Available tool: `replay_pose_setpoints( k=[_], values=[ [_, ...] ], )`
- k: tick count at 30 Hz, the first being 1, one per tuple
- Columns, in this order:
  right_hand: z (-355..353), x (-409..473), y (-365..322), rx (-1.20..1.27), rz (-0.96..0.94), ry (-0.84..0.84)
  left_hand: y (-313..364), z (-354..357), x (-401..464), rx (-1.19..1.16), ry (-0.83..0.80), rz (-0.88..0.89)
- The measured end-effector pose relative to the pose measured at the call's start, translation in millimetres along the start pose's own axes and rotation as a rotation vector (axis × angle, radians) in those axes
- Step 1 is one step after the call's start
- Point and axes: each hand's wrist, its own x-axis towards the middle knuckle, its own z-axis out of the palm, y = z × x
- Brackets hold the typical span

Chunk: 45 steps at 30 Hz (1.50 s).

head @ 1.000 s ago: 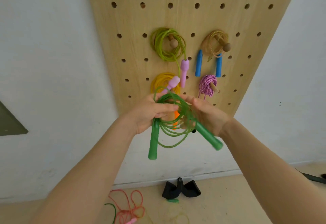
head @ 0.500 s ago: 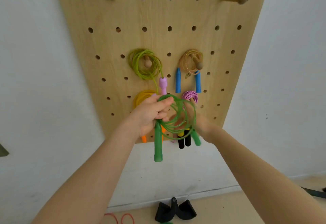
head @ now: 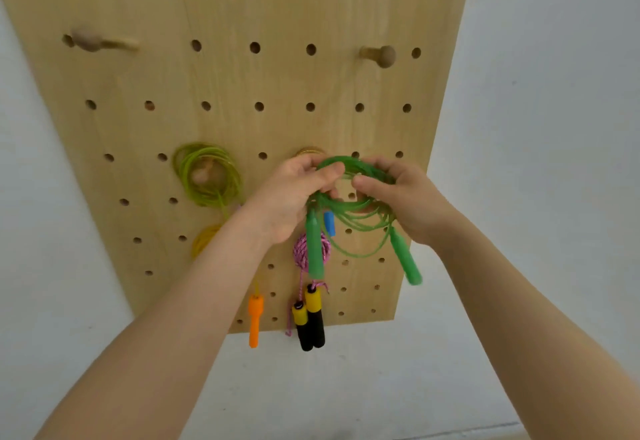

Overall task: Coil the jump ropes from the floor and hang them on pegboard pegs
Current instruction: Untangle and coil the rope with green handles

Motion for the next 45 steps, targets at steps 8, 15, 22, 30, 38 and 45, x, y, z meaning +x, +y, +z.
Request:
replay_pose_setpoints(
  k=[8,15,22,30,38,45],
  values=[
    [-58.2,42.2,-45.1,-0.15,-0.398,0.268,36.1,48.2,57.4,0.064,0.232,0.441],
    [-80.8,105.8,-46.7,-0.165,-0.404,0.378,51.1,49.2,119.6,0.479,0.465,0.658],
    [-90.5,154.2,-20.9,-1.092,-0.501,0.614,35.0,41.5,165.5,0.771,0.702,0.797],
    [-82.9,179.5,17.7,-1.185,-0.521,0.602,19.5,36.5,196.0,1.359,0.832,0.535],
    [-55.5,124.2,27.1,-0.994,-0.448,0.475,-0.2,19.7,128.7,1.139,0.419,0.554],
    [11.7,40.3,57.6,-1.124,-0.532,0.505,-41.5,-12.3,27.6,1.234,0.315,0.492]
  ],
)
